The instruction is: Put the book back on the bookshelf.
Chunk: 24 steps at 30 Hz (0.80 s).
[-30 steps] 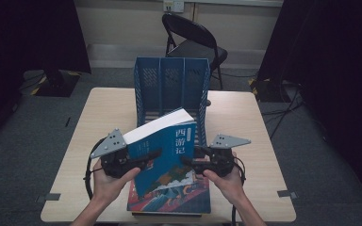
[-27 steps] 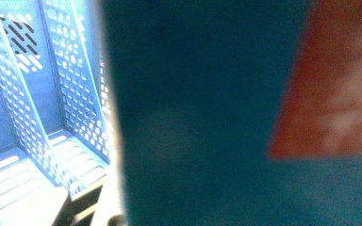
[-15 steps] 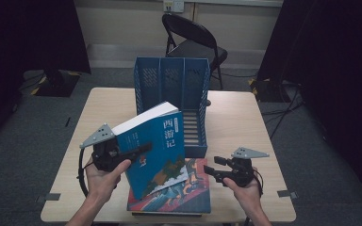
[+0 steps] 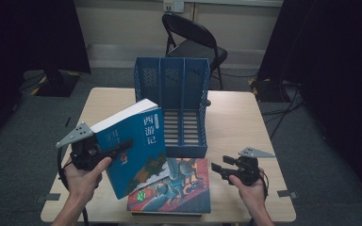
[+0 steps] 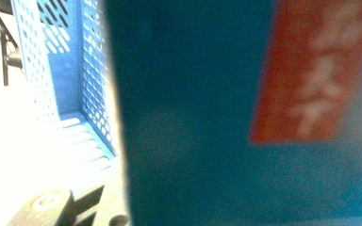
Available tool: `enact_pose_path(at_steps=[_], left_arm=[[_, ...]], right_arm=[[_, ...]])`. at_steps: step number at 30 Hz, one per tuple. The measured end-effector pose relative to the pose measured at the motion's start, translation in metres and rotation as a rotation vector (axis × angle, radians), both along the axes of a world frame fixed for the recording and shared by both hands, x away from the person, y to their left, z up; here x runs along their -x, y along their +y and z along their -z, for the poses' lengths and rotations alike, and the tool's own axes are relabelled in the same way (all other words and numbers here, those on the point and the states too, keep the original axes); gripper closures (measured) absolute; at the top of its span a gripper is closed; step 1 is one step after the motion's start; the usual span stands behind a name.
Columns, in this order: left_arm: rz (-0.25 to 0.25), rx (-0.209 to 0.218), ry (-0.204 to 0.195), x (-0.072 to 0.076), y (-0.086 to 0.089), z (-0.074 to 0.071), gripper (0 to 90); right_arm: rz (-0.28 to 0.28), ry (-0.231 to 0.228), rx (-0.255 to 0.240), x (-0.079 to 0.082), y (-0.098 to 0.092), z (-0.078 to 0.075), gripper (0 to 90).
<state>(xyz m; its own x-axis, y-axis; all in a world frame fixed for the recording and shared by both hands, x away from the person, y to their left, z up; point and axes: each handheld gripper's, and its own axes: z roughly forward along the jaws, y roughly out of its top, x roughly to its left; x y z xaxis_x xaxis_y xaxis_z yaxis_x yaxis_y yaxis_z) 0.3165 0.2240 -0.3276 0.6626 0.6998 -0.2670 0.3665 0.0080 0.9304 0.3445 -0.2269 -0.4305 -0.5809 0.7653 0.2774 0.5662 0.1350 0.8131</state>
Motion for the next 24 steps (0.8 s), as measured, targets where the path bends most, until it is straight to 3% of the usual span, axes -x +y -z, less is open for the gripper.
enact_pose_path(at_steps=[3, 12, 17, 24], left_arm=[[-0.017, 0.001, 0.013, 0.000, 0.003, -0.003, 61.4], [-0.073, -0.004, 0.000, -0.004, 0.007, -0.014, 61.5], [-0.115, 0.007, -0.005, -0.010, 0.010, -0.021, 61.6], [-0.132, -0.008, 0.000, -0.021, 0.010, -0.034, 61.5]], right_arm=[[0.004, 0.005, 0.001, -0.002, 0.000, 0.001, 33.8], [0.003, 0.009, 0.001, -0.005, 0.000, 0.003, 33.5], [-0.004, 0.019, -0.010, -0.006, -0.002, 0.004, 33.3], [-0.001, 0.027, -0.006, -0.008, -0.002, 0.006, 32.6]])
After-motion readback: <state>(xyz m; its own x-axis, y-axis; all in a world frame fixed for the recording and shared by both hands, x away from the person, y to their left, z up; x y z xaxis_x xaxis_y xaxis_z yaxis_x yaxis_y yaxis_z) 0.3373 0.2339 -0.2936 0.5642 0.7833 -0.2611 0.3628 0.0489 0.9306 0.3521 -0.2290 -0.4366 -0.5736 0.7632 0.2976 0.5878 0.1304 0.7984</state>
